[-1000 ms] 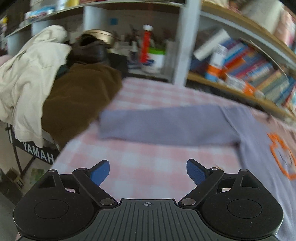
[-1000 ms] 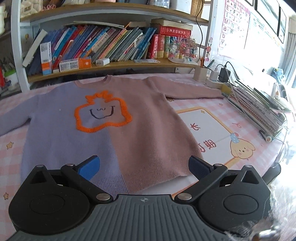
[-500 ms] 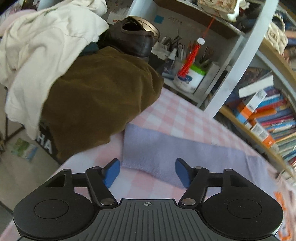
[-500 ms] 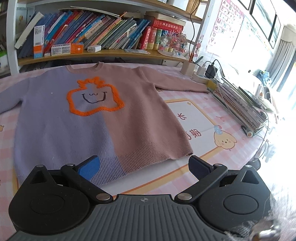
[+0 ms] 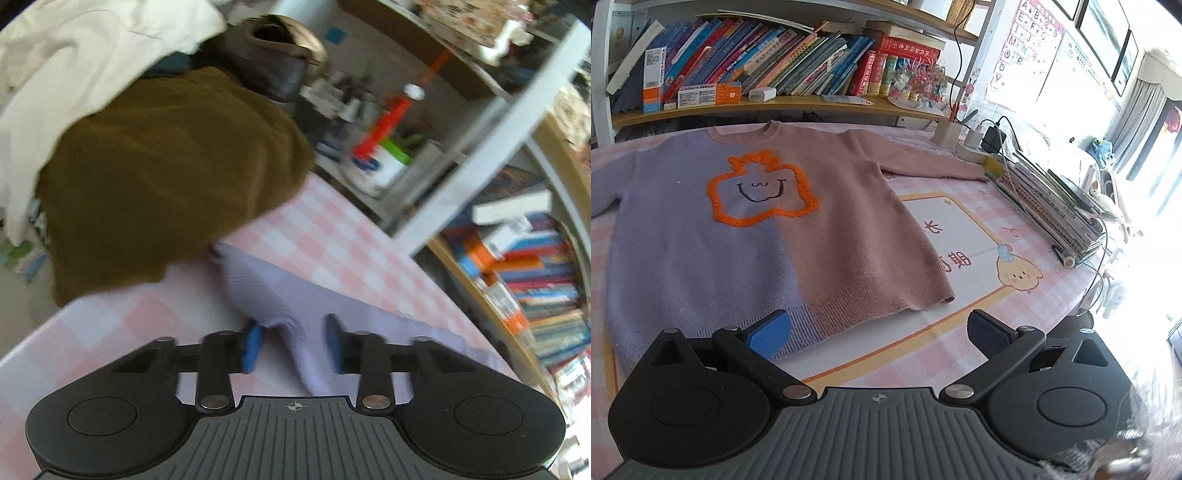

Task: Fold clothes
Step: 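Grasp the lavender sleeve cuff with the left tool, then lift the lavender sleeve with the left tool toward the sweater body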

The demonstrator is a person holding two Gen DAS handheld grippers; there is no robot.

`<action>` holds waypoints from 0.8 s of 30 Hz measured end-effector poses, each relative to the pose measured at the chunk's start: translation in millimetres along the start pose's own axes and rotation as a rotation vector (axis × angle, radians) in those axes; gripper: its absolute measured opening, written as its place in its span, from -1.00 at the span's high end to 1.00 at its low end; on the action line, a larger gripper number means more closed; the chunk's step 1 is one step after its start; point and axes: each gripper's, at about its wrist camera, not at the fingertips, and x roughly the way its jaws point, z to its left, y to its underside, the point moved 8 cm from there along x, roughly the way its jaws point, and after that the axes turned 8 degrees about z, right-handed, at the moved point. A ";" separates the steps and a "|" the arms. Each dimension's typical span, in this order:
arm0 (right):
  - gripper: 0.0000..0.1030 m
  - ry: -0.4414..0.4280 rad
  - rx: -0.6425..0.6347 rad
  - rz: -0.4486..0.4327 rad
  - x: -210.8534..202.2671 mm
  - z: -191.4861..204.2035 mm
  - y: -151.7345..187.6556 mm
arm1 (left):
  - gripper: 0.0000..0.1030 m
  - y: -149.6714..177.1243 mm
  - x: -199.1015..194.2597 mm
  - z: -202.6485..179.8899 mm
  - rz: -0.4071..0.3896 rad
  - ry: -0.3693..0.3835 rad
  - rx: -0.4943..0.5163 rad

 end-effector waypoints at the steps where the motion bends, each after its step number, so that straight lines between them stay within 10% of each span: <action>1: -1.00 0.001 0.003 -0.001 0.4 -0.6 -0.8 | 0.61 -0.6 0.3 1.3 0.000 -0.009 -0.006; 6: -1.00 -0.004 0.002 -0.015 2.7 -0.3 -7.1 | 0.94 -1.2 2.4 6.0 0.015 -0.019 -0.027; 24: -1.00 -0.172 -0.079 -0.050 53.1 -6.6 -44.2 | 0.95 2.7 -44.2 -59.4 -0.140 -0.018 0.050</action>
